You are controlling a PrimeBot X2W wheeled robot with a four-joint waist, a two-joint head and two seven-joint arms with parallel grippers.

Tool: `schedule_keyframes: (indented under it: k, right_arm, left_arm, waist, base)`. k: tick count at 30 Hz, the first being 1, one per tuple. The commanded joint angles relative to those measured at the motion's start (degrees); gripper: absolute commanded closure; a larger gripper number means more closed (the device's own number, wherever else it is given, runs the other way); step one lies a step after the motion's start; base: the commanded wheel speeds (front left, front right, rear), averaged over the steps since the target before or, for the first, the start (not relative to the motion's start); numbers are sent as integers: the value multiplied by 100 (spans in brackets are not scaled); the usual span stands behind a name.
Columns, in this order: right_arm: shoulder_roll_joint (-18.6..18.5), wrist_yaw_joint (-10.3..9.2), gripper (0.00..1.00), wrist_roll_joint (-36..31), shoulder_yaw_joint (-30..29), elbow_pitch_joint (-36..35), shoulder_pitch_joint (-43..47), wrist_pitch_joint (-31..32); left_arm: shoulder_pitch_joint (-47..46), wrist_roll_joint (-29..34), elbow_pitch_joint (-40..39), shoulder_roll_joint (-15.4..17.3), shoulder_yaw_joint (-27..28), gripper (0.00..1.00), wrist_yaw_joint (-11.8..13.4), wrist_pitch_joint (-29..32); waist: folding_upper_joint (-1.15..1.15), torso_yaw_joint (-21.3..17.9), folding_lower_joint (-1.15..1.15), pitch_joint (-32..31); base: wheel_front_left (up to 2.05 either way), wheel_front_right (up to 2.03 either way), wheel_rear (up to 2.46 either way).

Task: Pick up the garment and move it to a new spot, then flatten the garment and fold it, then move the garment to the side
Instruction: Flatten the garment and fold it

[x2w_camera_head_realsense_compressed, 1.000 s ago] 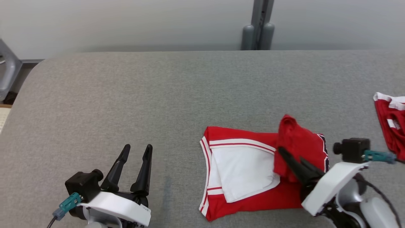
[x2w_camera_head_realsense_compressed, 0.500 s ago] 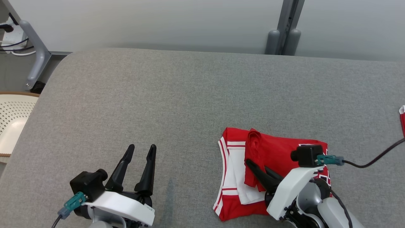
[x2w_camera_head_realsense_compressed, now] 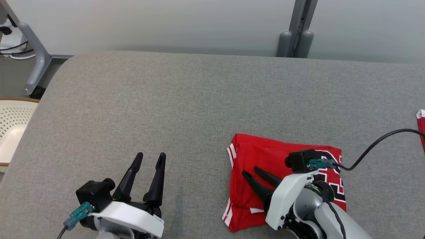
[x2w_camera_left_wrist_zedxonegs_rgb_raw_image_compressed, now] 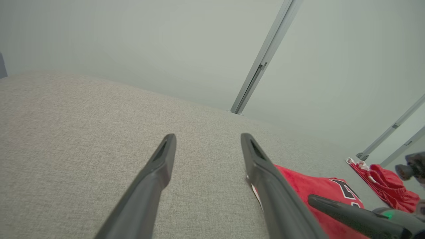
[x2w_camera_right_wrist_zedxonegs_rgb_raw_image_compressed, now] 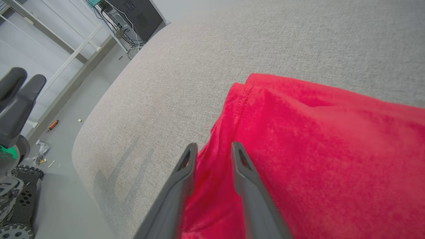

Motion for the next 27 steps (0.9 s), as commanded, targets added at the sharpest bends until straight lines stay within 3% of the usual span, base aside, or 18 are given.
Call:
schedule_keyframes:
  k: [1, 7, 11, 18, 27]
  right_arm:
    - [14, 3, 0, -14, 24, 30, -53, -61]
    - [49, 3, 0, 14, 23, -107, -113, -388]
    - [-150, 3, 0, -326, -220, -234, -116, -831]
    - [-317, 3, 0, -1324, -1073, -495, 156, -1764]
    - [-41, 3, 0, -2568, -2273, -1242, 846, -2498]
  left_arm:
    - [-125, 40, 12, 3, -3, 0, -33, -9]
    - [-113, 50, 36, 19, -41, 0, -31, -8]
    - [-98, 68, 48, 18, -97, 0, -29, 3]
    - [-136, 203, 72, -23, -199, 0, 16, -27]
    - [-182, 490, 199, -246, -7, 0, 184, -100]
  waist:
    - [0, -5, 0, -5]
    - [0, -42, 0, -33]
    - [0, -84, 0, -63]
    - [0, -241, 0, -146]
    - [0, -535, 0, -279]
  base:
    - [0, 0, 0]
    - [0, 0, 0]
    - [0, 0, 0]
    - [0, 0, 0]
    - [0, 0, 0]
